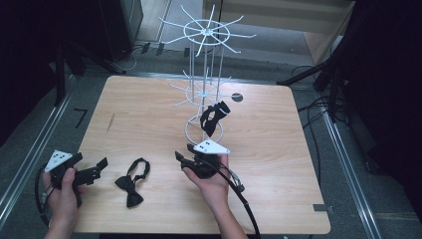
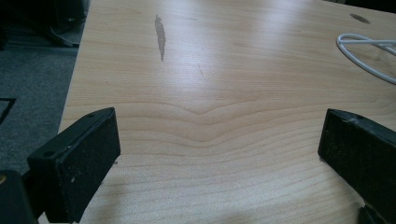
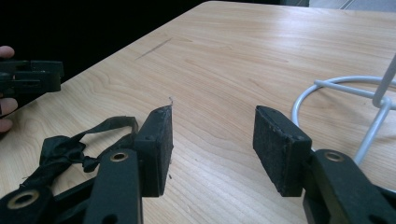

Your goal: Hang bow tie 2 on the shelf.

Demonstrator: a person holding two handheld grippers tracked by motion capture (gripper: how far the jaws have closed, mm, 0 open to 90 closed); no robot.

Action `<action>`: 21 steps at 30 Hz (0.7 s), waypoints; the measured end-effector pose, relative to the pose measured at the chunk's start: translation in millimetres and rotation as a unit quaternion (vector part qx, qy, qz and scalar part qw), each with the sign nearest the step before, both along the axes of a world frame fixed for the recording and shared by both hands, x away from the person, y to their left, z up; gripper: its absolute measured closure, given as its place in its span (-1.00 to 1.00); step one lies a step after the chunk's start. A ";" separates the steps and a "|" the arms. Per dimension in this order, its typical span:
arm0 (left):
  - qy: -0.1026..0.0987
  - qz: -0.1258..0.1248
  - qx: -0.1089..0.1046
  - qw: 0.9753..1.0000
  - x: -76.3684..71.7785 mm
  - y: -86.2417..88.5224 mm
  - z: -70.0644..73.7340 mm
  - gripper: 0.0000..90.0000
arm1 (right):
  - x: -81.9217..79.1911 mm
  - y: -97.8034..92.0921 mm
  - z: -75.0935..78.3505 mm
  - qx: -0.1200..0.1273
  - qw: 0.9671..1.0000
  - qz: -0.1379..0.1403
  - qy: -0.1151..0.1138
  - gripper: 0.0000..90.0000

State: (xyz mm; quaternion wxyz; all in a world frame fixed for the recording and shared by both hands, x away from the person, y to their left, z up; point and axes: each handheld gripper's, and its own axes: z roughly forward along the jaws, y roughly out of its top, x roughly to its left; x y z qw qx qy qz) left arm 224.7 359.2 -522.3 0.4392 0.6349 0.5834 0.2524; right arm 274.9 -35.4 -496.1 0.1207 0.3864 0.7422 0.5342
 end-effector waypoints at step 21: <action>0.000 0.000 0.000 1.000 0.1 0.0 0.0 -1.00 | 1.1 20.0 -8.8 -0.007 1.000 0.012 0.011 0.09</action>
